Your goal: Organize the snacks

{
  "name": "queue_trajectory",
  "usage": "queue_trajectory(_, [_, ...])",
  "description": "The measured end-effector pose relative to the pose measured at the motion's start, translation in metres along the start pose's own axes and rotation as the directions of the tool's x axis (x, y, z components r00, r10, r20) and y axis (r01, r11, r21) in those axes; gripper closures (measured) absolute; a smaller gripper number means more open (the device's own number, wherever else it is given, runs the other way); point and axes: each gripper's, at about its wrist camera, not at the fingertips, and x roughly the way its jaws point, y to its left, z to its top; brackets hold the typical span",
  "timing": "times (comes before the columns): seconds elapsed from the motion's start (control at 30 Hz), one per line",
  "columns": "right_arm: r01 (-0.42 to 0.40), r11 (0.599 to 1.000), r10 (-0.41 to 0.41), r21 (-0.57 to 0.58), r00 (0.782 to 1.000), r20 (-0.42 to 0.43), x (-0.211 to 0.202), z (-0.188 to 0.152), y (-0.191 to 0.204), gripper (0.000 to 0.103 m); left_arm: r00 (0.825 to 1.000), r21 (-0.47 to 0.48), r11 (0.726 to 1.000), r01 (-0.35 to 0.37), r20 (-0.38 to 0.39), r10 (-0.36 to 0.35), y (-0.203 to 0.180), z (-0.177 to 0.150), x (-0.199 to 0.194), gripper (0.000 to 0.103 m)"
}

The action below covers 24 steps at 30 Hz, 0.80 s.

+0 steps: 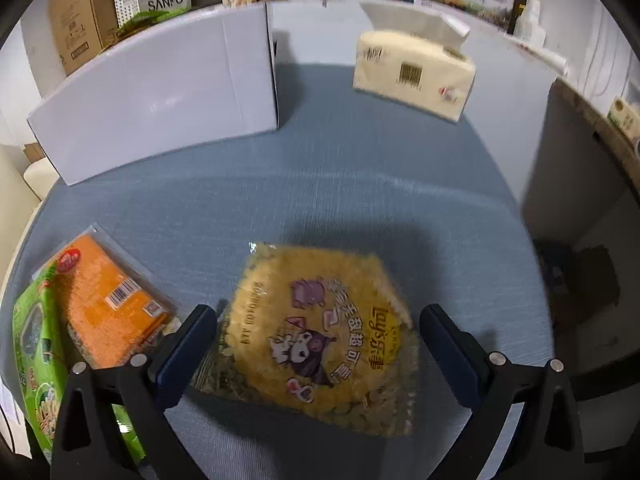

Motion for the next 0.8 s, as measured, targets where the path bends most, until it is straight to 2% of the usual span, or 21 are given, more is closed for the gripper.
queue_trajectory(0.03, [0.001,1.0,-0.001,0.009,1.0,0.01,0.0,-0.002,-0.001,0.003,1.0,0.018,1.0,0.007,-0.012,-0.007,-0.002,-0.001,0.003,0.0])
queue_trajectory(0.07, [0.01,1.0,-0.01,0.007,1.0,0.019,0.0,-0.004,-0.001,0.013,1.0,0.033,0.999,0.017,-0.023,-0.016,-0.004,-0.002,0.006,0.0])
queue_trajectory(0.13, [0.008,1.0,-0.008,0.004,0.999,0.045,-0.003,-0.006,-0.002,0.028,0.998,0.061,0.997,0.045,-0.052,-0.041,-0.007,-0.004,0.014,0.0])
queue_trajectory(0.17, [-0.003,1.0,0.003,0.009,0.999,0.047,-0.004,-0.007,-0.005,0.032,0.997,0.07,0.996,0.048,-0.069,-0.043,-0.008,-0.004,0.019,0.0])
queue_trajectory(0.23, [-0.021,1.0,0.02,0.013,0.998,0.052,-0.003,-0.009,-0.009,0.035,0.994,0.068,0.996,0.05,-0.101,-0.043,-0.008,-0.006,0.028,0.0])
queue_trajectory(0.3, [-0.048,0.999,0.046,0.022,0.997,0.069,-0.009,-0.01,-0.014,0.042,0.988,0.027,0.998,0.061,-0.147,-0.057,-0.005,-0.009,0.037,0.0])
queue_trajectory(0.37, [-0.065,0.998,0.062,0.025,0.992,0.108,-0.021,-0.01,-0.018,0.064,0.981,-0.016,0.997,0.07,-0.182,-0.071,-0.003,-0.015,0.043,0.0])
queue_trajectory(0.4, [-0.07,0.997,0.067,0.019,0.989,0.129,-0.029,-0.009,-0.018,0.067,0.975,-0.046,0.996,0.071,-0.207,-0.08,-0.003,-0.018,0.047,0.0])
queue_trajectory(0.43, [-0.069,0.998,0.066,0.013,0.988,0.137,-0.032,-0.009,-0.017,0.075,0.968,-0.088,0.993,0.076,-0.232,-0.094,-0.002,-0.022,0.052,0.0])
queue_trajectory(0.53, [-0.104,0.995,0.103,-0.001,0.983,0.153,-0.043,-0.009,-0.016,0.082,0.954,-0.16,0.982,0.098,-0.267,-0.138,-0.004,-0.034,0.062,0.0])
queue_trajectory(0.67, [-0.159,0.987,0.157,-0.005,0.971,0.183,-0.057,-0.011,-0.015,0.085,0.935,-0.246,0.965,0.086,-0.314,-0.163,-0.003,-0.048,0.077,0.0])
queue_trajectory(0.8, [-0.186,0.982,0.183,-0.008,0.954,0.237,-0.082,-0.016,-0.017,0.085,0.909,-0.388,0.914,0.121,-0.327,-0.259,0.006,-0.06,0.093,0.001])
